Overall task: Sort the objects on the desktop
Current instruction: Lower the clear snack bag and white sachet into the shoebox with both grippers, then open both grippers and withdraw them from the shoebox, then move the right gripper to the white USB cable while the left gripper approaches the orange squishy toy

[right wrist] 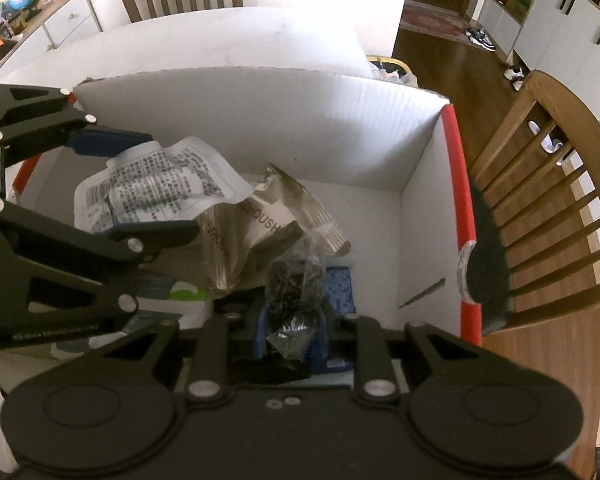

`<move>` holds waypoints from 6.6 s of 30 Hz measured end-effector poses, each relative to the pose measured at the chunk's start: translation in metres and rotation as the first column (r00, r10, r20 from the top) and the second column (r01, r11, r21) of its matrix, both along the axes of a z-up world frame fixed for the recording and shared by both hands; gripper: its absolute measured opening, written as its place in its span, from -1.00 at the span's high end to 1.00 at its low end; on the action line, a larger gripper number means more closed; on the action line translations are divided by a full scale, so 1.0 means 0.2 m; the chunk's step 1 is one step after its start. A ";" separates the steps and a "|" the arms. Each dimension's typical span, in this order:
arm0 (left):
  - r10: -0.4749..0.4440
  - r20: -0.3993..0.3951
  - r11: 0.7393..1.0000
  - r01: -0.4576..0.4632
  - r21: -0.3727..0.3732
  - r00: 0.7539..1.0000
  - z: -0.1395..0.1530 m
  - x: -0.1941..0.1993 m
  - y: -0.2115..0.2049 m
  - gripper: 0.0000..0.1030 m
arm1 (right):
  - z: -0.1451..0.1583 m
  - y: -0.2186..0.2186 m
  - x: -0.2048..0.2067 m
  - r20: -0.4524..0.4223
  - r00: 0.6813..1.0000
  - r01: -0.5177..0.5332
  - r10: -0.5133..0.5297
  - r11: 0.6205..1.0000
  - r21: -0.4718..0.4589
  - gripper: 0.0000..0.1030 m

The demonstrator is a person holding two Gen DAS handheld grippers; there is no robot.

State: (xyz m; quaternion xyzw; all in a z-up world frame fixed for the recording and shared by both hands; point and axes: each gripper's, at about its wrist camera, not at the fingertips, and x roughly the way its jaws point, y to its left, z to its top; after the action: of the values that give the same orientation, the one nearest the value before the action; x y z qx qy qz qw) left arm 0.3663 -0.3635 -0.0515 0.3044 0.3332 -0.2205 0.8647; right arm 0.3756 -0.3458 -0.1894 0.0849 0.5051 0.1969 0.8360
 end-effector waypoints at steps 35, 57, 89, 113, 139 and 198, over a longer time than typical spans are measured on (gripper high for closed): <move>0.055 -0.141 0.997 -0.045 0.070 0.989 -0.10 0.08 0.04 -0.18 | 0.10 -0.08 -0.09 0.049 0.998 0.043 -0.046 0.997 0.071 0.05; 0.087 -0.102 0.994 -0.092 -0.050 0.991 0.08 -0.06 0.14 -0.49 | 0.23 -0.12 -0.23 0.136 0.969 0.185 -0.207 0.969 0.161 -0.42; 0.156 -0.026 0.962 -0.158 -0.223 0.987 0.31 -0.48 0.40 -0.95 | 0.47 -0.01 -0.47 0.275 0.910 0.247 -0.311 0.938 0.244 -0.63; 0.221 0.024 0.945 -0.207 -0.252 0.975 0.42 -0.56 1.19 -0.95 | 0.77 0.61 -0.29 0.276 0.901 0.277 -0.333 0.934 0.224 -0.64; 0.294 0.030 0.929 -0.278 -0.243 0.955 0.39 -0.36 1.75 -0.95 | 0.83 1.07 0.09 0.229 0.908 0.306 -0.350 0.929 0.207 -0.64; 0.275 0.023 0.943 -0.265 -0.201 0.961 0.07 0.15 1.95 -0.87 | 0.51 1.36 0.74 0.127 0.944 0.300 -0.306 0.952 0.063 -0.02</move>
State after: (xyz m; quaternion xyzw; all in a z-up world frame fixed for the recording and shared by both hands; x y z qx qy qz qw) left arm 0.3959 0.0263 -0.0370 0.1748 0.3265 -0.1239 0.9206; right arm 0.5234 -0.0731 -0.0883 0.1657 0.4241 0.0821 0.8865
